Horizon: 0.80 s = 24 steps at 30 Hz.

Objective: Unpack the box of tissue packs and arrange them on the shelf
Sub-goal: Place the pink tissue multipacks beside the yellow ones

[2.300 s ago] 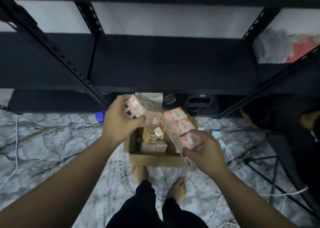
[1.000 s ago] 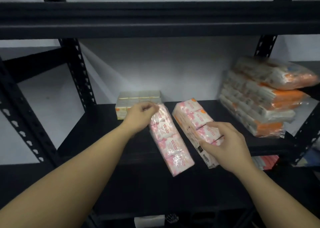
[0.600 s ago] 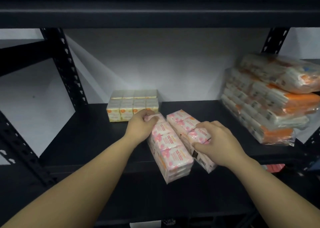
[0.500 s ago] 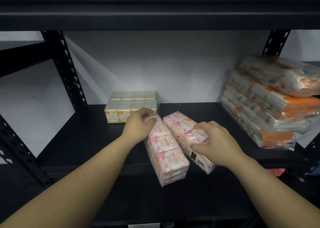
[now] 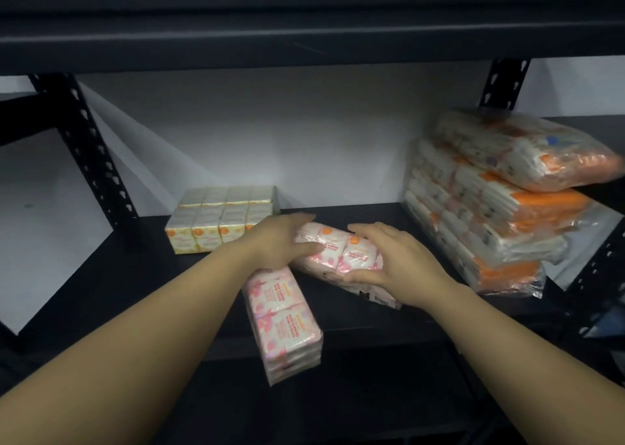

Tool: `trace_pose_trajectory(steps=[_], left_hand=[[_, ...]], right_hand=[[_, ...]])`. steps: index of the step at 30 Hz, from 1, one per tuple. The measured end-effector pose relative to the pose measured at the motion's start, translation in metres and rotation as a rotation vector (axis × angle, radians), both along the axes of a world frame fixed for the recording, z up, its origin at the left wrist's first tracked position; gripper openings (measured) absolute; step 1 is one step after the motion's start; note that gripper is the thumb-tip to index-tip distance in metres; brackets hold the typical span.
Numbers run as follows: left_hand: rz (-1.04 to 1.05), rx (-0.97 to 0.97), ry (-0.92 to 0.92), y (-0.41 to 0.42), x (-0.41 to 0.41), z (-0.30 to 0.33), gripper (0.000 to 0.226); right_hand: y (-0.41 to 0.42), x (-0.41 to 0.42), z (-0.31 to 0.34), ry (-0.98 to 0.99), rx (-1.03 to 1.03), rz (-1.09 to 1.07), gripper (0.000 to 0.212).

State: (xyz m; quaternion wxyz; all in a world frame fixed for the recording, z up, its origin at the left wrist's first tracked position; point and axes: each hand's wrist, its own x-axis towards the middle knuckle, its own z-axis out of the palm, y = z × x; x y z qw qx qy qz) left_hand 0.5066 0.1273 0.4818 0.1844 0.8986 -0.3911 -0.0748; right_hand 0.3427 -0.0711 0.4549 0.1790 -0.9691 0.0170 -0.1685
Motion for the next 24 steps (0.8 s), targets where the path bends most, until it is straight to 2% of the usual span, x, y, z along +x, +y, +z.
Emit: trace_pose_trajectory(steps=[3, 7, 11, 17, 21, 24], left_hand=[[0.030, -0.085, -0.017, -0.002, 0.006, -0.006, 0.067], [0.083, -0.139, -0.084, -0.003, 0.007, -0.015, 0.056], [0.070, -0.120, -0.116, -0.001, 0.005, -0.015, 0.056], [0.068, -0.128, -0.114, 0.019, 0.004, -0.017, 0.041], [0.177, -0.014, -0.163, 0.030, 0.000, -0.018, 0.058], [0.211, 0.086, -0.118, 0.037, 0.000, -0.020, 0.070]], right_hand=[[-0.006, 0.005, 0.000, -0.036, -0.028, -0.055, 0.086], [-0.011, 0.011, -0.002, -0.005, -0.100, -0.133, 0.095], [-0.014, 0.019, -0.006, -0.031, -0.100, -0.202, 0.074], [-0.012, 0.022, -0.030, -0.087, -0.169, -0.246, 0.073], [0.005, 0.030, -0.031, -0.096, -0.201, -0.273, 0.090], [0.022, 0.041, -0.029, -0.044, -0.225, -0.225, 0.099]])
